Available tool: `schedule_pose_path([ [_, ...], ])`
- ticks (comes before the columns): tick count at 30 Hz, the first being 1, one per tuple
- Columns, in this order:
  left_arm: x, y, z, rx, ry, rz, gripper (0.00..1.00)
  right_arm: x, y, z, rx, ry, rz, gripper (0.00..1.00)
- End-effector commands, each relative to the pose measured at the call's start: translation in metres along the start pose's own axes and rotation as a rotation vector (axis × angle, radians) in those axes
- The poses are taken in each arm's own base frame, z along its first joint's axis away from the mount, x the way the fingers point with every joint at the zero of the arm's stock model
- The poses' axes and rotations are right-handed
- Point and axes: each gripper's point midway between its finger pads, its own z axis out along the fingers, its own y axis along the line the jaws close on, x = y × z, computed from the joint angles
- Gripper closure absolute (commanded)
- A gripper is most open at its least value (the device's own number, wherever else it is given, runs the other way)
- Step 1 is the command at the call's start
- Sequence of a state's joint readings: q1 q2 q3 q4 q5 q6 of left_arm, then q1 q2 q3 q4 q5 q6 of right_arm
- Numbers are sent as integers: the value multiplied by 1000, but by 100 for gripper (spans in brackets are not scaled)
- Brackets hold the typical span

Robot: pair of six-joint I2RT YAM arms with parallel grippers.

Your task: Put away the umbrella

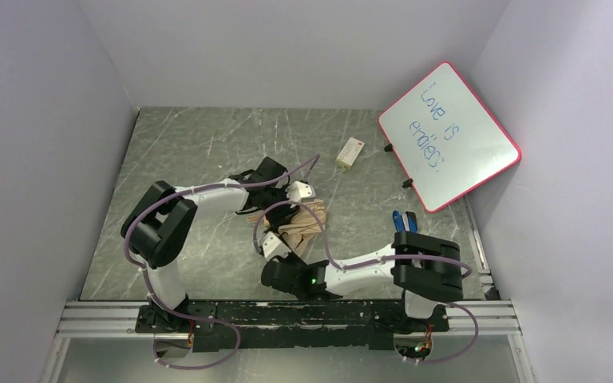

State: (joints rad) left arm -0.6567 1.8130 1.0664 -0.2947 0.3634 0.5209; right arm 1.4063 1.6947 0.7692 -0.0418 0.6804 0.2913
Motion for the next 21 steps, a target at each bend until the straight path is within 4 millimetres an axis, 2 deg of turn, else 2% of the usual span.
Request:
schedule_pose_path([
  [1,15,28,19,-143,43,12,95,48,58,-20,-301,145,25,77],
  [8,18,21,22,-132,51,51,95,43,61,-21,-343,115,105,71],
  [12,17,20,22,-132,49,60,95,33,59,-27,-356,93,110,66],
  [16,17,19,23,-125,51,63,95,18,60,-44,-424,52,116,60],
  [21,18,17,24,-118,52,75,95,-8,59,-76,-538,-36,126,51],
])
